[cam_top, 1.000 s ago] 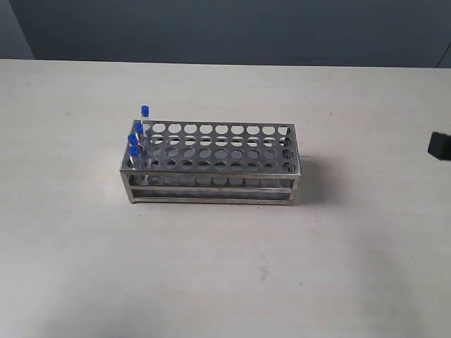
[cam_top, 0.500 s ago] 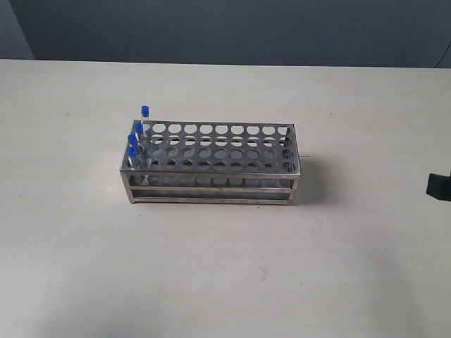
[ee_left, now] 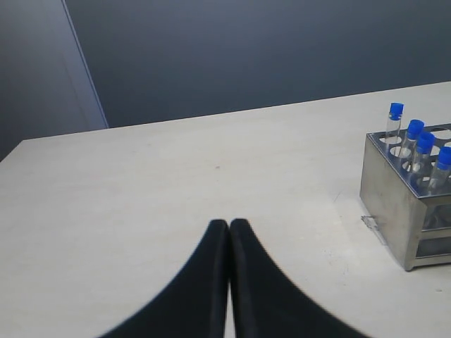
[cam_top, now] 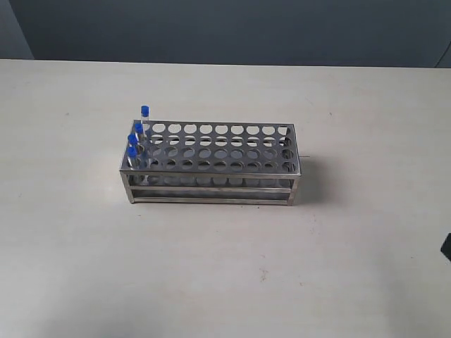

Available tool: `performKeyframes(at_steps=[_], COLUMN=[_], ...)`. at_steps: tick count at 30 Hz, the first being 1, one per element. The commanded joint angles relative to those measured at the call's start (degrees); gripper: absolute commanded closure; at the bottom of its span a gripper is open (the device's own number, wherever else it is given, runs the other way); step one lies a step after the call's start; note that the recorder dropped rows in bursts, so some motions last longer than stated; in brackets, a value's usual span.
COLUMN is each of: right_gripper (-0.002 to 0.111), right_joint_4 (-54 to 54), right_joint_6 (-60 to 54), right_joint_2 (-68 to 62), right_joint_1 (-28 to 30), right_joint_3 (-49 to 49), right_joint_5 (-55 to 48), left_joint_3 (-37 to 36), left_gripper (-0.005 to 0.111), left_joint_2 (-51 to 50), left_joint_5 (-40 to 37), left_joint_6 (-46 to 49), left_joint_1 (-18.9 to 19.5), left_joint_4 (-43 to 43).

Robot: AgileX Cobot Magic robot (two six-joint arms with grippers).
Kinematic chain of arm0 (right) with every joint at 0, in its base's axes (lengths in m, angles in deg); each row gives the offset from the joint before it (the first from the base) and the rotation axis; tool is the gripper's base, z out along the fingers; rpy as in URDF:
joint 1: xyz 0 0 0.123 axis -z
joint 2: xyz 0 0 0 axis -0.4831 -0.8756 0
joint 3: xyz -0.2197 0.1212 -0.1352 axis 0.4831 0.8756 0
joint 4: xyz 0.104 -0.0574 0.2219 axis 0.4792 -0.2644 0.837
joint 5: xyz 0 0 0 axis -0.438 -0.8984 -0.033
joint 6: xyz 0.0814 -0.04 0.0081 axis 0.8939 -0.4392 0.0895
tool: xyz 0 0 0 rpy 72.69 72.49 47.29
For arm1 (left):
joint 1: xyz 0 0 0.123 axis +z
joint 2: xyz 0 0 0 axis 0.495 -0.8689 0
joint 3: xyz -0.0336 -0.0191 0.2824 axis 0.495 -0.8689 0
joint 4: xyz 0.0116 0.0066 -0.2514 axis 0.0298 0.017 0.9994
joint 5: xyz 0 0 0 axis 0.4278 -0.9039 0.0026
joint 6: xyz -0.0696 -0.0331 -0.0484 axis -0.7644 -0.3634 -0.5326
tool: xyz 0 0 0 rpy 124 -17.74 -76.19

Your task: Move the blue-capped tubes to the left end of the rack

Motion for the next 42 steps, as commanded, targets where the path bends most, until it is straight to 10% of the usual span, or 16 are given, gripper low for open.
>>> performKeyframes(at_steps=[1, 12, 42], right_gripper=[0.108, 0.108, 0.108], right_joint_4=[9.07, 9.07, 9.07], right_joint_6=[-0.06, -0.06, -0.06], right_joint_2=[9.32, 23.96, 23.96], right_joint_1=[5.47, 18.16, 18.44], right_joint_3=[2.15, 2.15, 2.15], right_joint_5=[-0.08, -1.02, -1.41], left_joint_3=[0.18, 0.18, 0.18], left_gripper=[0.106, 0.106, 0.106], left_joint_2=[0.30, 0.30, 0.30], left_joint_5=[0.13, 0.13, 0.13], left_joint_6=[-0.03, -0.03, -0.03], left_joint_1=[-0.13, -0.13, -0.13], left_joint_4=[-0.06, -0.06, -0.06])
